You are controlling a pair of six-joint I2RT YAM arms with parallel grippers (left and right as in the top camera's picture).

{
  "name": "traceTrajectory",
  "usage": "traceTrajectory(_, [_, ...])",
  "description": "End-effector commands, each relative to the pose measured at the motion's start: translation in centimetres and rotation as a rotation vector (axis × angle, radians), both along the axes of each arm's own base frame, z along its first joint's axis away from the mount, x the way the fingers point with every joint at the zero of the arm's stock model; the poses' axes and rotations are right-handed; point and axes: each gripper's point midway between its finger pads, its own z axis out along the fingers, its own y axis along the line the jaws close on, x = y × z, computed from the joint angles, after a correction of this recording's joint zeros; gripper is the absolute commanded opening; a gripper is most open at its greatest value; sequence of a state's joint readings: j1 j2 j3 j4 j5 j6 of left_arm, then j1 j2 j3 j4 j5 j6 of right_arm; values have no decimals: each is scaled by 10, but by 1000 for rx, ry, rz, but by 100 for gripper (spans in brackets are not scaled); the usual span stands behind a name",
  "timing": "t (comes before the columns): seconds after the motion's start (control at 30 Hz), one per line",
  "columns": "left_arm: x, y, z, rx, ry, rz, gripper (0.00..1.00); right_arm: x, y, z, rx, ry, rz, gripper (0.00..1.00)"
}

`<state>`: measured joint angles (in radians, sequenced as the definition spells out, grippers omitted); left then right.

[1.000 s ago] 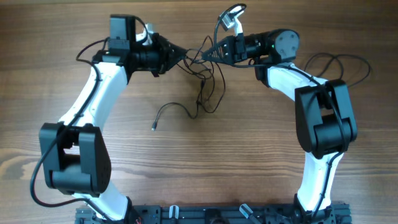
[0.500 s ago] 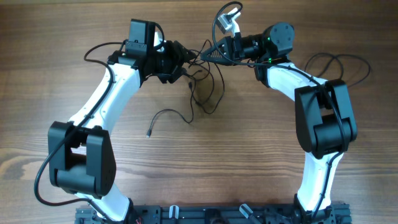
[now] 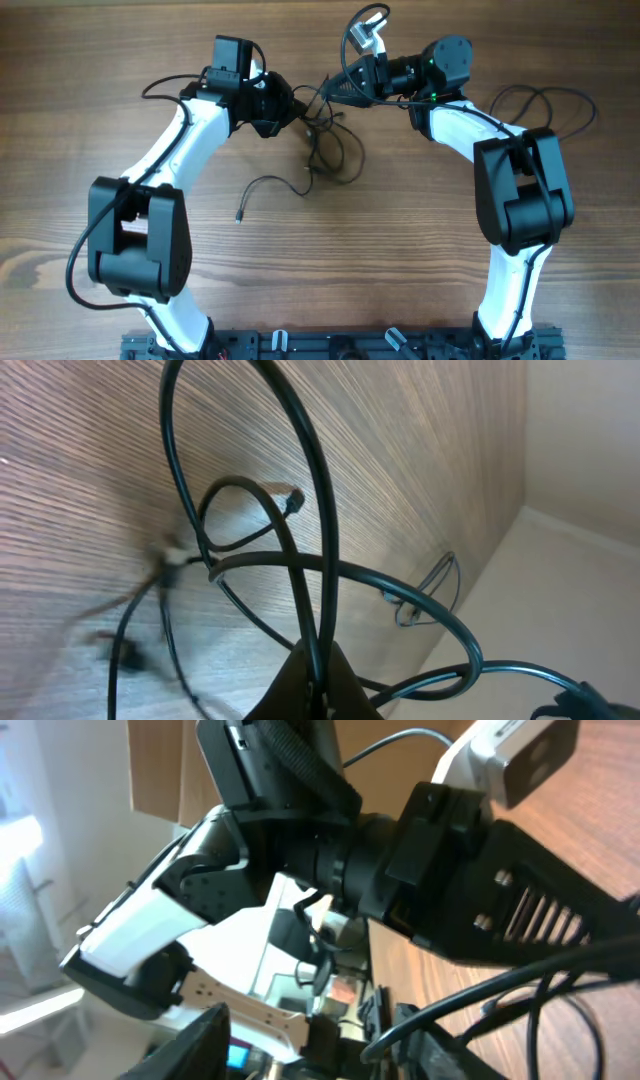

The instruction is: Untangle cables

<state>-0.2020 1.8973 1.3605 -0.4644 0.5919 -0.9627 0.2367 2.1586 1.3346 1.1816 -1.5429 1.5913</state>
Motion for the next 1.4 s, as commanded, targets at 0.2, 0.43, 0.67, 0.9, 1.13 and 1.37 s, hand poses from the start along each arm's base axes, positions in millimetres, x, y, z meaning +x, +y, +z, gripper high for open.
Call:
traceTrajectory(0.2, [7,36,17,-118,-90,-86,4,21,4,-23,-12,82,-95,62])
traceTrajectory(0.43, [4,36,18,-141,-72,-89,4,25,5,-40,-43,141,-117,65])
traceTrajectory(0.67, [4,36,19,-145,-65,-83,4,20,16,-42,-68,270,-108,64])
traceTrajectory(0.9, [10,34,23,-170,-50,-35,4,13,42,-42,-80,319,-114,63])
traceTrajectory(1.13, [9,22,14,-121,-15,0,4,11,53,-25,-37,285,-118,62])
traceTrajectory(1.37, [18,35,-3,24,-12,100,11,-3,49,12,56,127,-66,26])
